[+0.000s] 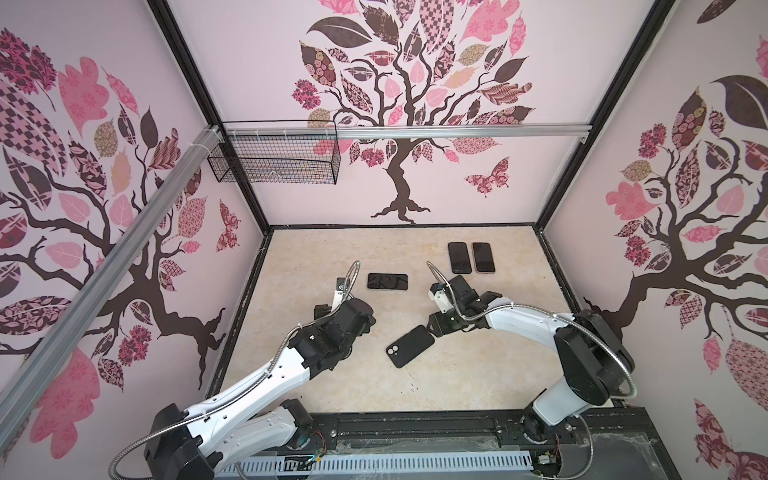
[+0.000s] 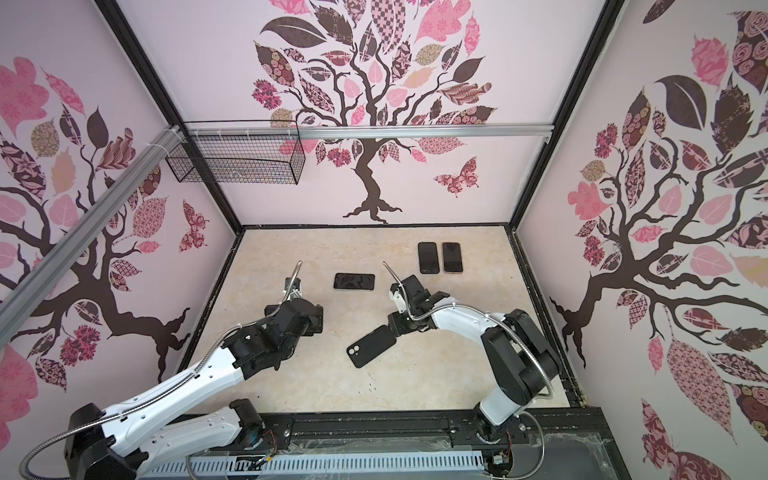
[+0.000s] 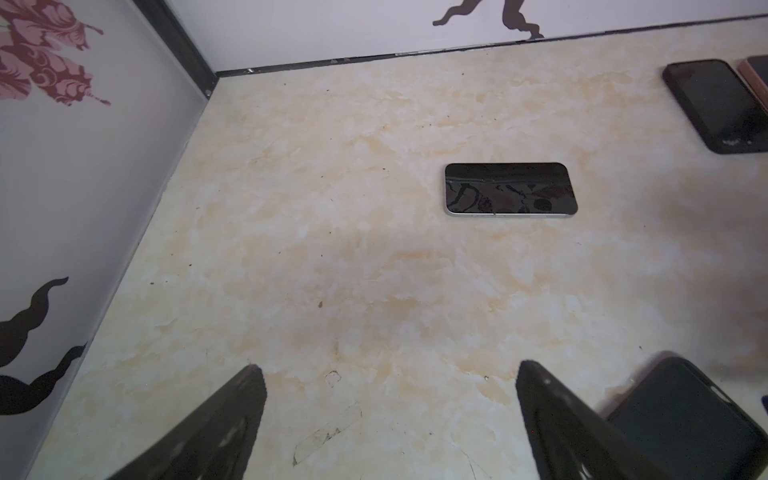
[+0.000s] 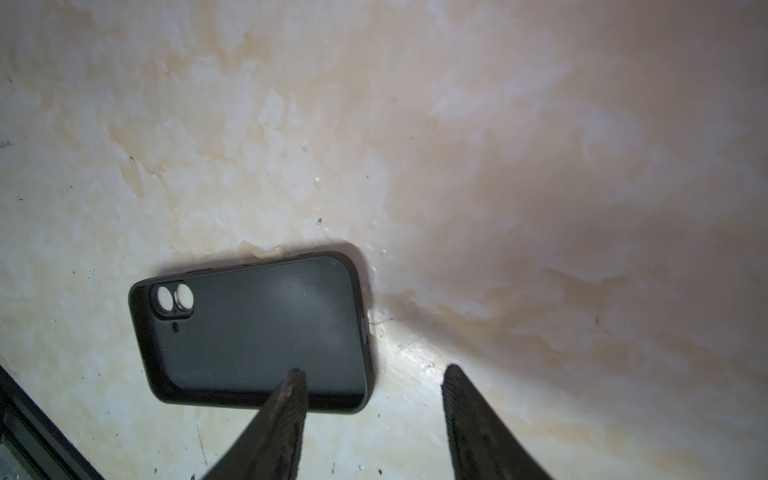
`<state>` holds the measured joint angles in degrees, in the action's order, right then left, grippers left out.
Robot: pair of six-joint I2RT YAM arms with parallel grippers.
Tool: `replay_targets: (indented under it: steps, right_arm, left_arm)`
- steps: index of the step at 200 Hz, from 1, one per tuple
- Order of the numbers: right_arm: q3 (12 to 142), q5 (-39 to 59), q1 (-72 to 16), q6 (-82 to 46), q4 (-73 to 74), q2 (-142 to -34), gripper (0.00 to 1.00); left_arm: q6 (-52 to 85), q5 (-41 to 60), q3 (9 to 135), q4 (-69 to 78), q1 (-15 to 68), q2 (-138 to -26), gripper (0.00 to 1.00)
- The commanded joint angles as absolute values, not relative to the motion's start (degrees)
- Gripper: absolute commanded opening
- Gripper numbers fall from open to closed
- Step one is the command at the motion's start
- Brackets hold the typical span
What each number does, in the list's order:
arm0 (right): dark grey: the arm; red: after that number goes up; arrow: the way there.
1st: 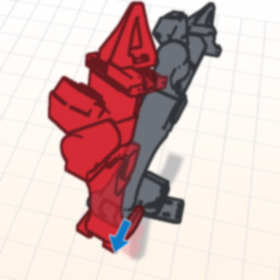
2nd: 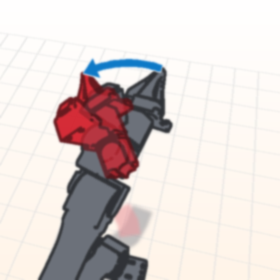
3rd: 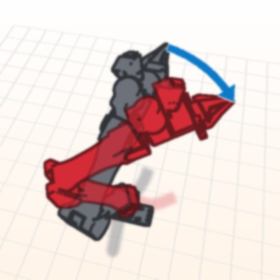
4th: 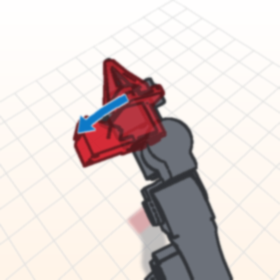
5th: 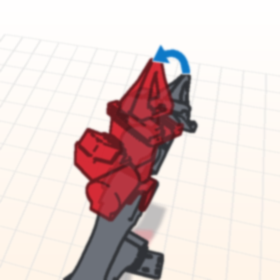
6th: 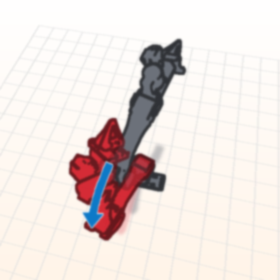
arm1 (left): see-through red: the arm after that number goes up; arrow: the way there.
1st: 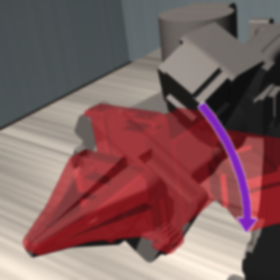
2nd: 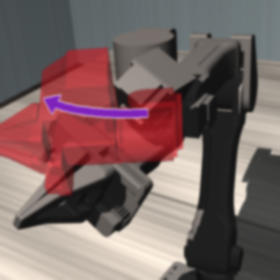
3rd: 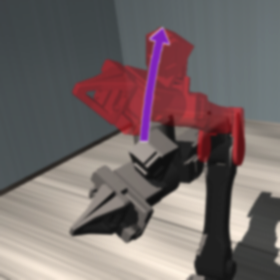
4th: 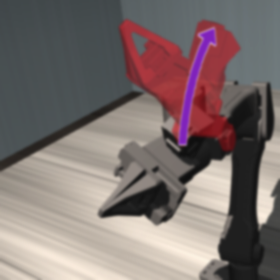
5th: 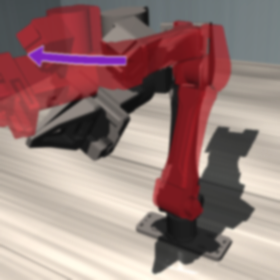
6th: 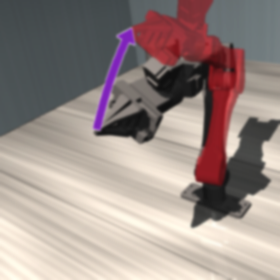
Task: Put the phone into the phone case
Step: 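Grasp the black case edge with the right gripper and hold it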
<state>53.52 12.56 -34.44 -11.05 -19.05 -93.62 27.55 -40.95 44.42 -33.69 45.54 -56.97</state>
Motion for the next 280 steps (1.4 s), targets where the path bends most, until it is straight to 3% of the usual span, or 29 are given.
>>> replay_targets:
  steps: [1,135,201,280]
  right_arm:
    - [56.80,11.58,-35.61,-8.84,-21.34,-97.67,0.48]
    - [61.62,2.73,-38.91,-11.40,-24.34,-105.51,0.31]
    - [60.33,1.99,-39.59,-13.74,-24.84,-104.12,0.16]
    - [57.13,2.58,-39.48,-19.55,-22.50,-100.55,0.07]
  left_arm:
    - [31.26,-43.31,42.62,-36.48,44.68,-54.82,0.97]
    - [32.12,-45.66,39.91,-39.94,43.46,-44.71,0.97]
    - [31.78,-45.57,39.64,-40.10,43.20,-43.97,0.97]
    - [31.85,-44.48,39.18,-40.43,43.05,-41.05,0.97]
